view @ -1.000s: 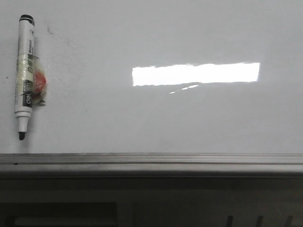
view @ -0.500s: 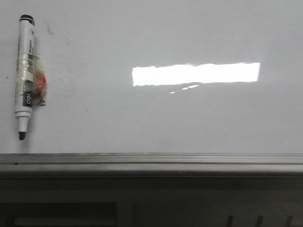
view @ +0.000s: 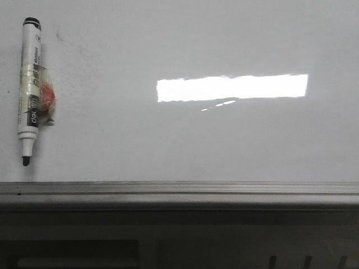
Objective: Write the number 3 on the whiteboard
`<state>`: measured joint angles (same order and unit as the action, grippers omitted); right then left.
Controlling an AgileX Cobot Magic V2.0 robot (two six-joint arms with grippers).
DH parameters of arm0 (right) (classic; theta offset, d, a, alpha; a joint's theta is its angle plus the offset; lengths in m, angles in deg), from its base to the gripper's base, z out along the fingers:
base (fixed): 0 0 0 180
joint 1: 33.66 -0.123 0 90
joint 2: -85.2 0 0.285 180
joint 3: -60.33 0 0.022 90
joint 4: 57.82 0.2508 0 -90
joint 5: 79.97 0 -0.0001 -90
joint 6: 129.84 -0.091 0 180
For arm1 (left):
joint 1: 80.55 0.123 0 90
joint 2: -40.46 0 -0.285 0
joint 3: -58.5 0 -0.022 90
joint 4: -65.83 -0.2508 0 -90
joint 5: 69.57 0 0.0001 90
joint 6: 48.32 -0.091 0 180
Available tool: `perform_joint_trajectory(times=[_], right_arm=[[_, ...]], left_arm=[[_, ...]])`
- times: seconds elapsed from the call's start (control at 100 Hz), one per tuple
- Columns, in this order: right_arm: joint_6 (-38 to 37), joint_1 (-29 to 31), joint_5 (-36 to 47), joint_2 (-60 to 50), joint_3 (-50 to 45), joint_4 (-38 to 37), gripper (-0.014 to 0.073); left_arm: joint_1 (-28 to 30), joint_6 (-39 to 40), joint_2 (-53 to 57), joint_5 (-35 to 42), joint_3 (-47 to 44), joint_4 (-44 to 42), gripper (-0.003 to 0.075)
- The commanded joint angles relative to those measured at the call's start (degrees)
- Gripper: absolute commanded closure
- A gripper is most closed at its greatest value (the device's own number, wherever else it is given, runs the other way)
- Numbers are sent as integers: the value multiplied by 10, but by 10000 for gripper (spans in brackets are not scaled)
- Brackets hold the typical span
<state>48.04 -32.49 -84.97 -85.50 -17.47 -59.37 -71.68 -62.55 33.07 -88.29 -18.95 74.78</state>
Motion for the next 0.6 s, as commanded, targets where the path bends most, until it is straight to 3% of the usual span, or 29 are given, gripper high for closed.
perform_joint_trajectory(times=[0.0,0.59], right_arm=[[2,0,53,12,-14,-1,661],[2,0,57,12,-14,-1,661]], left_arm=[[2,0,13,44,-20,8,740],[2,0,13,47,-20,8,740]])
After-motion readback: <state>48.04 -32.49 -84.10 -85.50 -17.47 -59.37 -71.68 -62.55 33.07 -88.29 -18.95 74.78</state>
